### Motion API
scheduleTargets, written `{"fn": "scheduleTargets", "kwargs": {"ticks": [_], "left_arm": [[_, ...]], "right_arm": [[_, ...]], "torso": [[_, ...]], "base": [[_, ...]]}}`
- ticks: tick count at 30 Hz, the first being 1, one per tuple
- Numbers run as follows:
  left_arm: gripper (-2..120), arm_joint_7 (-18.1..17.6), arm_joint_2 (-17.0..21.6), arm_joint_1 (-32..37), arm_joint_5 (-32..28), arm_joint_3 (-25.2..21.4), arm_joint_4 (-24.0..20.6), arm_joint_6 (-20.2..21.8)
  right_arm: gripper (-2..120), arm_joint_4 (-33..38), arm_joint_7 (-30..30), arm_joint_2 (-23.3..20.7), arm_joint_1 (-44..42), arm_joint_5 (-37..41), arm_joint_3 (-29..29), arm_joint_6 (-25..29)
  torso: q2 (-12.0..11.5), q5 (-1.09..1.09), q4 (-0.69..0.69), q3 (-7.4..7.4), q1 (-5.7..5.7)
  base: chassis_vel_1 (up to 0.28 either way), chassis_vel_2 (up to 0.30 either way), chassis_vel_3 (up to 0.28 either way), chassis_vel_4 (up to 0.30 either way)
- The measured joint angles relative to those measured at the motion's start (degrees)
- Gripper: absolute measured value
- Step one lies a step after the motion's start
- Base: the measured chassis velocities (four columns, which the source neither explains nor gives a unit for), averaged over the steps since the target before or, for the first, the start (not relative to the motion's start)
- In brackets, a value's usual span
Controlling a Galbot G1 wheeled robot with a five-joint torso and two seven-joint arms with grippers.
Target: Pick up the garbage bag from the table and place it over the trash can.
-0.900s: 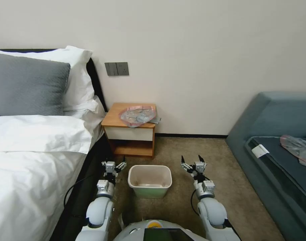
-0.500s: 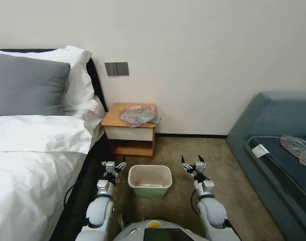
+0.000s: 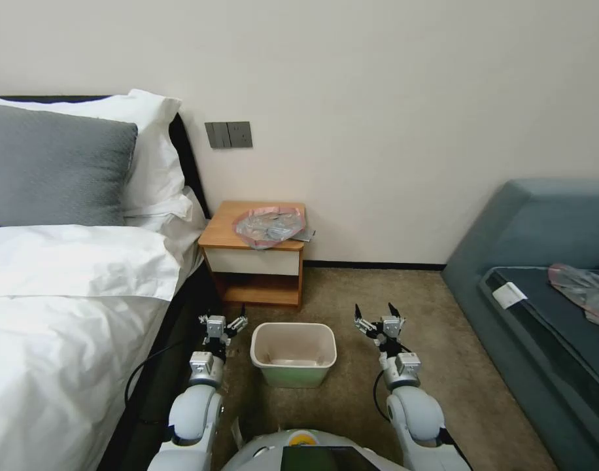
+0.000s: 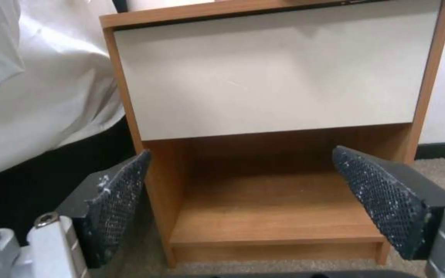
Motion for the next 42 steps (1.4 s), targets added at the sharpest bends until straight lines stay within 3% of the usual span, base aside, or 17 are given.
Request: {"fn": "scheduleTargets", "kwargs": {"ticks": [16, 19, 30, 37, 39, 40, 42], "left_arm": [[91, -0.03, 0.19, -0.12, -0.30, -0.03, -0.01, 0.00], [97, -0.14, 0.85, -0.58, -1.57, -0.22, -0.15, 0.00], [98, -1.84, 9.53, -6.59, -17.36, -3.44, -2.44, 1.21], [98, -2.76, 14.18, -9.85, -25.76, -5.26, -3.76, 1.86], [98, -2.92, 14.72, -9.24, -28.91, -3.03, -3.11, 5.39], [98, -3.04, 14.70, -8.93, -29.58, -2.07, -2.71, 6.43], [98, -3.04, 14.70, -8.92, -29.60, -2.01, -2.69, 6.48]], "right_arm": [[100, 0.23, 0.05, -0.01, -0.20, 0.02, 0.01, -0.02], [100, 3.42, 0.85, -0.16, -2.07, 0.35, 0.50, -1.02], [100, 20.74, 5.04, -1.77, -11.93, 3.96, 3.17, -7.37], [100, 20.52, 4.62, -3.08, -10.85, 6.70, 2.31, -8.56], [100, 19.13, 4.53, -3.77, -9.32, 7.45, 1.64, -8.54], [100, 18.04, 4.51, -4.52, -8.01, 7.69, 1.32, -8.51], [100, 17.95, 4.51, -4.59, -7.90, 7.70, 1.29, -8.50]], "torso": [[0.00, 0.00, -0.01, 0.00, 0.00], [0.00, 0.01, 0.01, 0.00, 0.00], [0.00, -0.06, -0.03, 0.00, 0.00], [0.00, 0.02, 0.00, 0.00, 0.00], [0.00, 0.01, -0.02, 0.00, 0.00], [0.00, -0.09, 0.01, 0.01, 0.00], [0.00, -0.09, 0.01, 0.01, 0.01]], "base": [[0.000, 0.000, 0.000, 0.000], [0.000, 0.000, 0.000, 0.000], [0.000, 0.000, 0.000, 0.000], [0.000, 0.000, 0.000, 0.000], [0.000, 0.000, 0.000, 0.000], [0.000, 0.000, 0.000, 0.000], [0.000, 0.000, 0.000, 0.000]]}}
